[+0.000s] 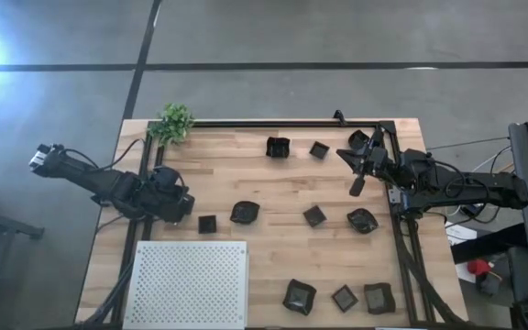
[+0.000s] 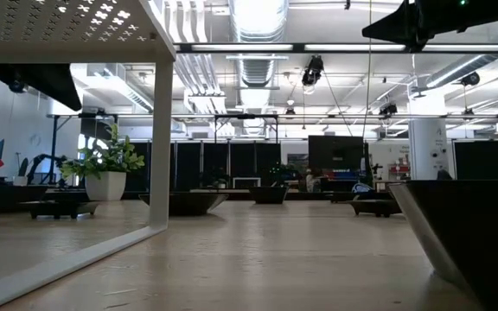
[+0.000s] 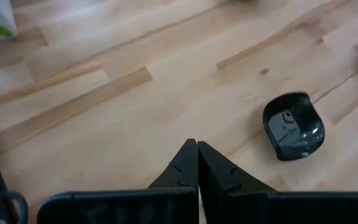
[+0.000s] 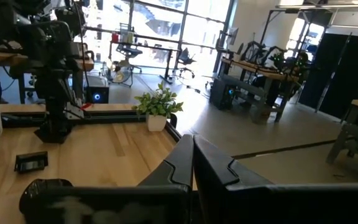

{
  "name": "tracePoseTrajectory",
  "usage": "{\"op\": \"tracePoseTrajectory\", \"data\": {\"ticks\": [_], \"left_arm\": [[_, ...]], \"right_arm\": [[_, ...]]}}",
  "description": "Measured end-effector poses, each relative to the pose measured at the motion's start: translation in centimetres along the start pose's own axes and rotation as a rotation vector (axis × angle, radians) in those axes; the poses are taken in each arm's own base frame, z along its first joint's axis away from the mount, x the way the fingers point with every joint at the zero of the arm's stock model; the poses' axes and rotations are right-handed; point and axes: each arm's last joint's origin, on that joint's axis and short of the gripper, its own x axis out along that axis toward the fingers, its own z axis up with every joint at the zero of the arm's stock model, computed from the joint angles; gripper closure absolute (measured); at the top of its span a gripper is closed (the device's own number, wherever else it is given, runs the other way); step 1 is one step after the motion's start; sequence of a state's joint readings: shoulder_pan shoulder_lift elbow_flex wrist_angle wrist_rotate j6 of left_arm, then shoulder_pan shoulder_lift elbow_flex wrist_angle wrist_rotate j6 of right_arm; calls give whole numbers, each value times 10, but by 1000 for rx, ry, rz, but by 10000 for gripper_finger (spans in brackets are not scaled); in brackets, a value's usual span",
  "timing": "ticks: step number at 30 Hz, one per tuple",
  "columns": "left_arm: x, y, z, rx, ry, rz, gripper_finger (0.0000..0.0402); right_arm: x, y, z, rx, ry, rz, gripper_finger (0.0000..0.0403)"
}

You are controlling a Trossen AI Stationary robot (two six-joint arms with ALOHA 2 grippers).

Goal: Pick & Place Mini shaped plates
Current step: Put the distorted square plate on the shelf

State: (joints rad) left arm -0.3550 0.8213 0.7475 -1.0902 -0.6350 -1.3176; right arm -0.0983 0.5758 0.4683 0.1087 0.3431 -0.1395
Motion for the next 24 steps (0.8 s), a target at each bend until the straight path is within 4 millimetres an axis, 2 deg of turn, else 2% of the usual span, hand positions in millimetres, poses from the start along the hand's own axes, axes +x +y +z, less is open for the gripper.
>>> {"op": "tracePoseTrajectory", "data": {"ticks": [7, 13, 24], "left_arm": [[0, -6, 3, -15, -47, -44, 402], [1, -7, 0, -76, 15, -46, 402], [13, -9, -7, -196, 129, 82, 401]], "right_arm": [[0, 0, 0, -1, 0, 0, 394], [0, 0, 0, -3, 1, 0, 394], [0, 0, 0, -26, 1, 0, 394]]}}
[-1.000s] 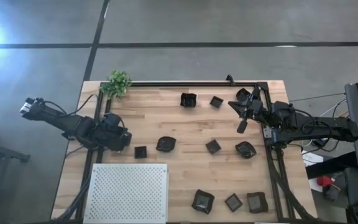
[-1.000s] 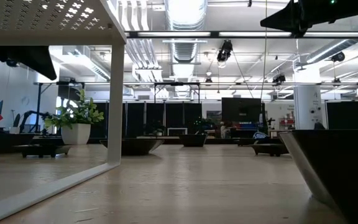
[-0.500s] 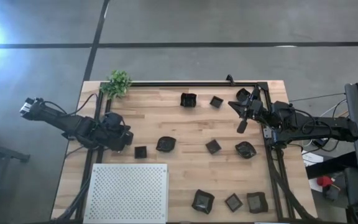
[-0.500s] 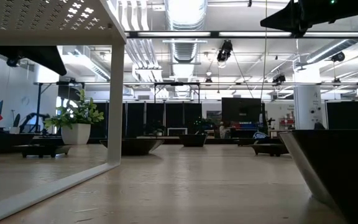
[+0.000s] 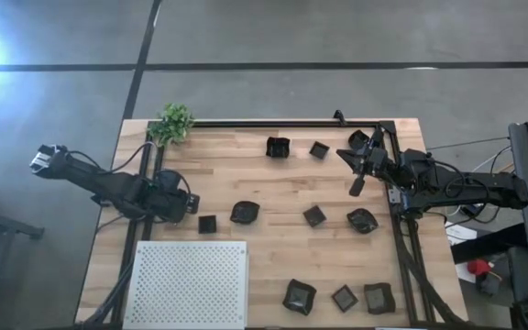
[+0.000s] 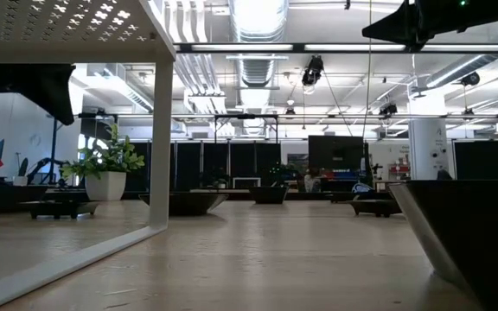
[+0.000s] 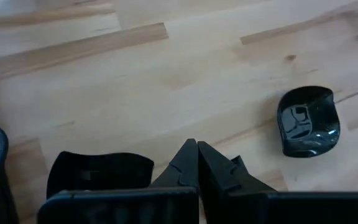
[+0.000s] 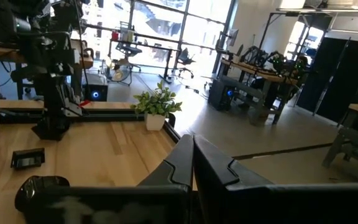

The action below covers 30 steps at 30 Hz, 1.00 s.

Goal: Pick & Place Mini shaped plates
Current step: Put the distorted square plate on the shelf

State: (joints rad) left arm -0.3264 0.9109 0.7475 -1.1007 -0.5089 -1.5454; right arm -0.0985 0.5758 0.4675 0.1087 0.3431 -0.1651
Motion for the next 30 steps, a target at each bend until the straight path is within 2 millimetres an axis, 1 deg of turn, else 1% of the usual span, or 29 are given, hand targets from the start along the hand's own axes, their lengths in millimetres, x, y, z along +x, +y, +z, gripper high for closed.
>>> {"op": "tracePoseTrajectory", "data": {"ticks": [3, 13, 18, 21, 27, 30], "left_arm": [[0, 0, 0, -29, 7, 3, 401], [6, 2, 2, -92, 134, 62, 401], [9, 2, 5, -117, 165, 96, 400], [10, 3, 6, -133, 188, 102, 388], [12, 3, 8, -140, 205, 111, 344], [15, 2, 7, -136, 205, 132, 335]], "right_arm": [[0, 0, 0, 0, 0, 0, 394], [0, 0, 0, -4, 0, 0, 394], [0, 0, 0, -4, 0, 0, 394], [0, 0, 0, -4, 0, 0, 394], [0, 0, 0, -4, 0, 0, 394], [0, 0, 0, -4, 0, 0, 394]]}}
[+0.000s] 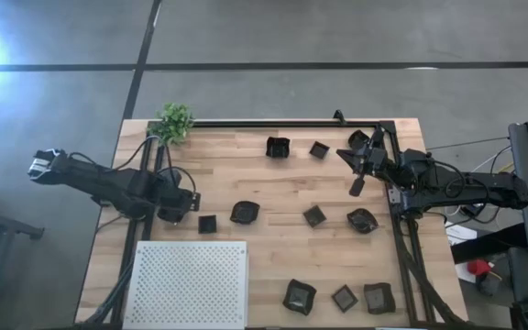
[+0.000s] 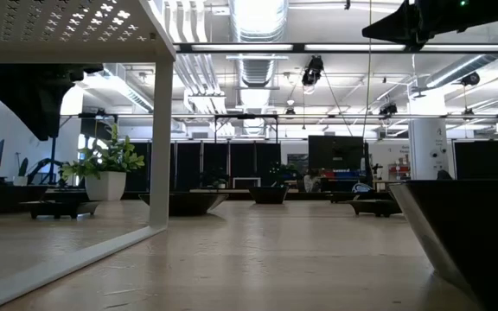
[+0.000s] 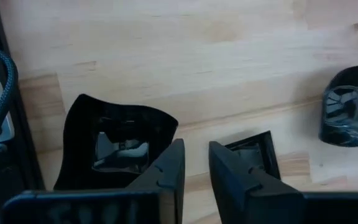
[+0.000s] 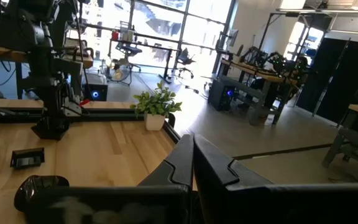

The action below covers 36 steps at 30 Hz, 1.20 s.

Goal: Pick & Place Mini shaped plates
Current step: Put the distorted square plate on the shelf

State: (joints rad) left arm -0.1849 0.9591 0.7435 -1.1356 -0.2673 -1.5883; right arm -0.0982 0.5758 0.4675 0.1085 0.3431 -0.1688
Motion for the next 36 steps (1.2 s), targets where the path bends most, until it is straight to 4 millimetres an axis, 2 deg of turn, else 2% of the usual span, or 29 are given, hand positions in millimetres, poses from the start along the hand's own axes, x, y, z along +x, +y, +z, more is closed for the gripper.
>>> {"op": "tracePoseTrajectory", "data": {"ticks": [10, 16, 36], "left_arm": [[29, -3, -9, 19, 47, 102, 335], [43, -6, -12, 15, 49, 105, 335], [65, -13, -14, 36, 48, 192, 335]], "right_arm": [[0, 0, 0, 3, 0, 0, 394], [0, 0, 0, 4, 0, 0, 394], [0, 0, 0, 0, 0, 0, 394]]}}
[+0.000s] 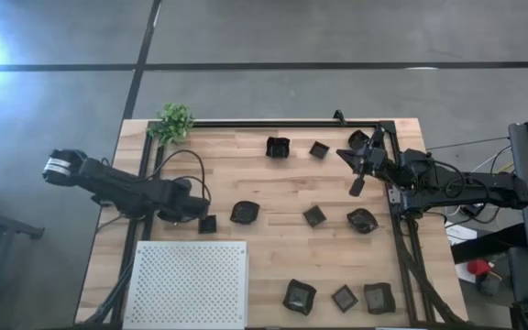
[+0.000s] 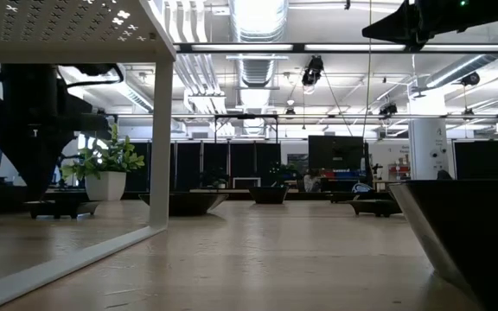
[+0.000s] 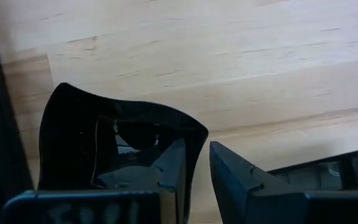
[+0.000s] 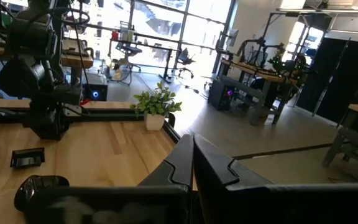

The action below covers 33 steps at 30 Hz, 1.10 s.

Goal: Pick & Place Mini shaped plates
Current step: Put the distorted square plate on the shelf

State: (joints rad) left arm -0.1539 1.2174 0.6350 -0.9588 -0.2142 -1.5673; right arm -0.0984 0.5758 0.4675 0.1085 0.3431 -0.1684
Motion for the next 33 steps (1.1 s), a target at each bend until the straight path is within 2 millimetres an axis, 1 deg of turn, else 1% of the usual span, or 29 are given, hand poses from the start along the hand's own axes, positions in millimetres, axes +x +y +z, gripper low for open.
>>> {"op": "tracePoseTrajectory", "data": {"ticks": [19, 22, 25, 26, 33], "left_arm": [[8, -4, -2, 30, 14, 49, 336], [8, -4, -2, 30, 14, 49, 353], [9, -4, -2, 31, 14, 50, 388], [9, -4, -2, 31, 14, 50, 394], [7, -4, -3, 56, 54, 50, 400]], "right_arm": [[0, 0, 0, 0, 0, -1, 394], [0, 0, 0, 0, 0, -1, 394], [0, 0, 0, 0, 0, -1, 394], [0, 0, 0, 0, 0, -1, 394], [0, 0, 0, 0, 0, -1, 394]]}}
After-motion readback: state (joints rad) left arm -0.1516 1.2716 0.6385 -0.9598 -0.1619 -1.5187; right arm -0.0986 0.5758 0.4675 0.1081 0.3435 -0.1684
